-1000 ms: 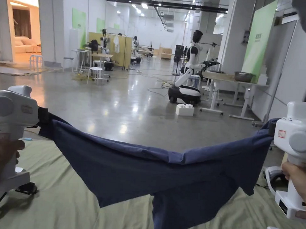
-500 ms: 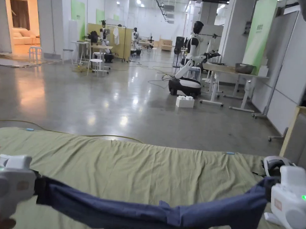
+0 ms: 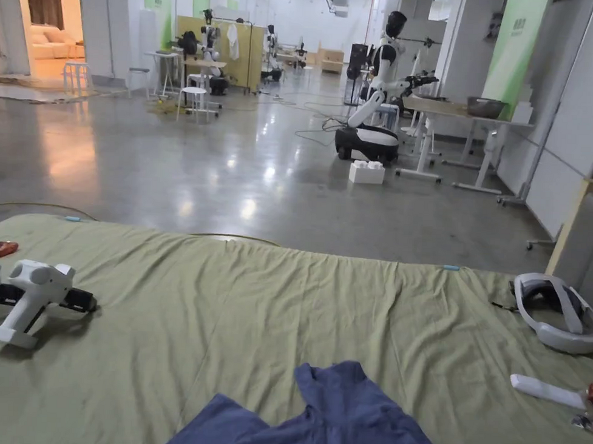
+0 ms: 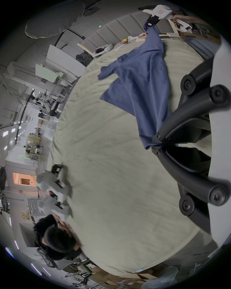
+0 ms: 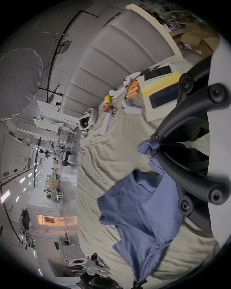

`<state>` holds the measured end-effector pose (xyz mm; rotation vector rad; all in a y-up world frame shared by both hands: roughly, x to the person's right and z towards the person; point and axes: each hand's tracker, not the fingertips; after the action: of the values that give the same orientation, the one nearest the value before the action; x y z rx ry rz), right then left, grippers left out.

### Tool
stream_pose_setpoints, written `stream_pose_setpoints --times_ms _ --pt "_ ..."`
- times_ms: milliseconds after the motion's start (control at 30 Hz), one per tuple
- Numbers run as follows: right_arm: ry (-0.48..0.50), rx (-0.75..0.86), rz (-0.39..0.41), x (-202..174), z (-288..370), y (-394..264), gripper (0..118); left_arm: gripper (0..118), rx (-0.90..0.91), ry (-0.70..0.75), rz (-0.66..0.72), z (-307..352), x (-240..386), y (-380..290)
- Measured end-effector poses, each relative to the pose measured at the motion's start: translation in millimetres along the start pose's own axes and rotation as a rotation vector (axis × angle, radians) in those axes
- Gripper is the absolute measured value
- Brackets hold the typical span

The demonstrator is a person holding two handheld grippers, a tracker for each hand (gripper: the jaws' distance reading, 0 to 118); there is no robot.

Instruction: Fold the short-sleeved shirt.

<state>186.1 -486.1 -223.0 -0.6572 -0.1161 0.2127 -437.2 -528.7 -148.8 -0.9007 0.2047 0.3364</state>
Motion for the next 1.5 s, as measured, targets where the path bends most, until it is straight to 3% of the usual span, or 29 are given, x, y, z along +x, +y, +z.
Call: stream_pose_setpoints --times_ms 133,167,200,267,333,400,667,833,867,900,1000,1067,1100,1200,1300,1500 --pt "-0.01 -0.021 -0.041 -0.2 -1.5 -12.7 7 10 -0.026 0.019 0.009 -4.5 -2.5 -6.6" --pt "-0.01 -0.017 -0.053 1.9 1.7 -12.8 12 18 -0.028 0.069 -0.005 -3.2 -1.1 -6.1" --pt "-0.01 -0.01 -0.067 1.7 5.4 -12.1 26 28 -0.017 0.092 -0.023 0.1 0.7 -6.1" --pt "-0.01 0.042 -0.087 2.2 15.5 -8.7 37 46 0.01 0.08 -0.047 8.5 2.6 -1.1" --pt "0.004 0.105 -0.104 2.3 27.8 -0.1 57 62 0.068 0.083 -0.072 21.0 10.2 5.7" --pt "0.032 0.164 -0.128 -1.5 40.6 10.6 64 65 0.14 0.068 -0.09 33.3 20.6 15.0" --pt "0.136 0.427 -0.138 -49.0 84.3 57.9 64 64 0.368 -0.086 -0.088 71.8 92.1 43.9" --pt "0.144 0.558 -0.103 -90.1 100.7 73.1 63 58 0.524 -0.082 -0.2 88.5 148.3 47.2" --pt "0.155 0.563 -0.109 -95.2 102.4 75.5 62 53 0.548 -0.082 -0.219 82.4 150.1 46.7" --pt "0.176 0.575 -0.118 -100.1 104.0 77.5 60 36 0.572 -0.081 -0.24 85.1 159.4 47.1" --pt "0.204 0.587 -0.135 -111.9 106.6 81.9 56 29 0.639 -0.068 -0.288 88.3 177.6 45.0" --pt "0.197 0.608 -0.14 -118.6 109.8 83.0 33 26 0.665 -0.072 -0.299 90.8 183.7 43.5" --pt "0.183 0.619 -0.14 -120.6 110.6 83.4 15 20 0.675 -0.09 -0.301 92.1 184.8 43.0" --pt "0.223 0.64 -0.138 -120.1 111.5 85.0 12 3 0.727 -0.056 -0.302 93.9 187.4 35.3" --pt "0.209 0.648 -0.097 -123.7 112.4 86.4 11 2 0.743 -0.076 -0.296 96.1 183.3 31.5" --pt "0.218 0.638 -0.092 -130.9 108.5 86.2 9 2 0.744 -0.027 -0.275 96.1 164.6 31.1"
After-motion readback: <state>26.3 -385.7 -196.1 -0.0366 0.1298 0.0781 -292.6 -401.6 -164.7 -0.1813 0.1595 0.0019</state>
